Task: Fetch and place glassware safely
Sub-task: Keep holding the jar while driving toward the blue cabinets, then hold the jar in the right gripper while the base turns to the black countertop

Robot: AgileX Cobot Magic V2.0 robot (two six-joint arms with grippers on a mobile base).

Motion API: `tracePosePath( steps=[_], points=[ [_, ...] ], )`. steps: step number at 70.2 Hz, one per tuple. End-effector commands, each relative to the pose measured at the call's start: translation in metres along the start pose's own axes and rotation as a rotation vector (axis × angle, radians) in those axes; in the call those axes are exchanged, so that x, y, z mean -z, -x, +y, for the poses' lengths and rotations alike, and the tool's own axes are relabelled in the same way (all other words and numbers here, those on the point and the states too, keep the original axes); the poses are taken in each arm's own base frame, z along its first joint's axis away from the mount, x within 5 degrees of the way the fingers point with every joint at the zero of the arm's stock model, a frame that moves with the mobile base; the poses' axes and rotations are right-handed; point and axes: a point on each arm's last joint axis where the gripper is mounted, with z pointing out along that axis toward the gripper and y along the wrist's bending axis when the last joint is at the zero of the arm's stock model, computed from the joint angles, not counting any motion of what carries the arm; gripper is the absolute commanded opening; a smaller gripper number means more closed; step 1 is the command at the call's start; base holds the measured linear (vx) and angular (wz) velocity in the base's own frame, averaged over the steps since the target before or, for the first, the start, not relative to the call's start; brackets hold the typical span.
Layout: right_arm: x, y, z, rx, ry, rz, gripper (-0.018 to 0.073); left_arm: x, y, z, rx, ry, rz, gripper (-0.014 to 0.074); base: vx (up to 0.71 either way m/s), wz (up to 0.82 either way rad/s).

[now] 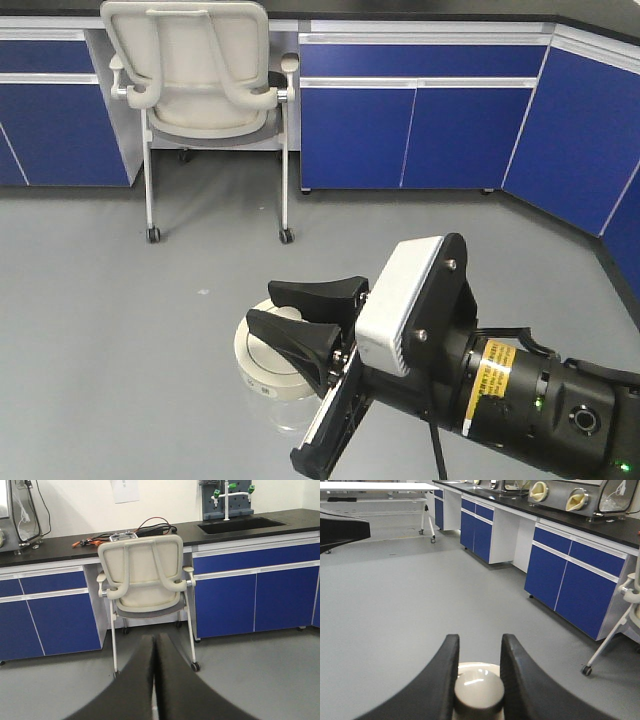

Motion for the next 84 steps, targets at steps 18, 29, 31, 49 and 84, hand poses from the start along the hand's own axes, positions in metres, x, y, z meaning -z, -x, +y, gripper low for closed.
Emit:
tracePosePath(
  steps=[18, 29, 31, 49, 84],
  points=[
    [0.0023, 0.0257, 0.0001, 0.001, 0.014, -0.141, -0.0001, 0.0007, 0.0142, 0.0008, 0.014, -0.001, -0.085, -0.0007, 0.33, -0.06],
    [0.0023, 0.0257, 0.0001, 0.001, 0.014, -0.141, -0.0001, 0.0007, 0.0142, 0.0008, 0.014, -0.001, -0.085, -0.0007, 0.25, -0.22],
    [0.0023, 0.0257, 0.0001, 0.001, 0.014, -0.141, -0.0001, 0.0007, 0.0142, 0.0008, 0.014, -0.001, -0.085, -0.0007, 0.22, -0.32],
    [0.0023, 0.0257, 0.0001, 0.001, 0.014, -0.141, -0.0001, 0.0007, 0.0142, 0.0008, 0.014, -0.001, -0.085, -0.0007, 0.17, -0.48],
    [0.0023, 0.0257, 0.0001, 0.001, 0.014, -0.141, -0.0001, 0.0007, 0.0142, 0.0008, 0.014, -0.001, -0.085, -0.0007, 0.13, -0.55]
  ],
)
